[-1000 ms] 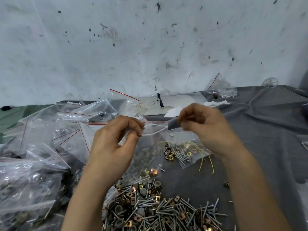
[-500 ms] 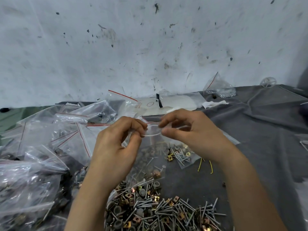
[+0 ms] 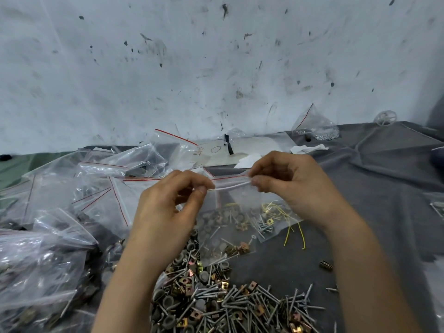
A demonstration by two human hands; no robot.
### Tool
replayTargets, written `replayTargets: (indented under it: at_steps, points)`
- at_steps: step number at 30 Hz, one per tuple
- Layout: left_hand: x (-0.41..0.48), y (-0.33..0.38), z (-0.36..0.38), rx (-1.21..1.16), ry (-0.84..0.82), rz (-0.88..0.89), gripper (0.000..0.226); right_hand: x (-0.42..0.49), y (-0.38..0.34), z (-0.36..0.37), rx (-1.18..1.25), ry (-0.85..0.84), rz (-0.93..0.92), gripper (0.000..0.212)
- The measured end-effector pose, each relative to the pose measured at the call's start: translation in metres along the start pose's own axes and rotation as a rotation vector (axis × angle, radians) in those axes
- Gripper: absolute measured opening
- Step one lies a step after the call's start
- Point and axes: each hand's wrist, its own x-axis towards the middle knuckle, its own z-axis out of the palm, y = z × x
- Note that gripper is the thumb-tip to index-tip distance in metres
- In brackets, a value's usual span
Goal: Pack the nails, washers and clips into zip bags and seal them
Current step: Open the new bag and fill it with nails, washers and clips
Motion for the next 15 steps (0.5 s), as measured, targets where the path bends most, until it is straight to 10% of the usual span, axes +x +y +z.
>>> replayTargets:
  at_steps: [15]
  points:
    - [0.001, -0.011, -0.018, 0.092, 0.213, -0.162, 0.020, 0.005, 0.073, 0.085, -0.613, -0.621, 0.464, 0.020]
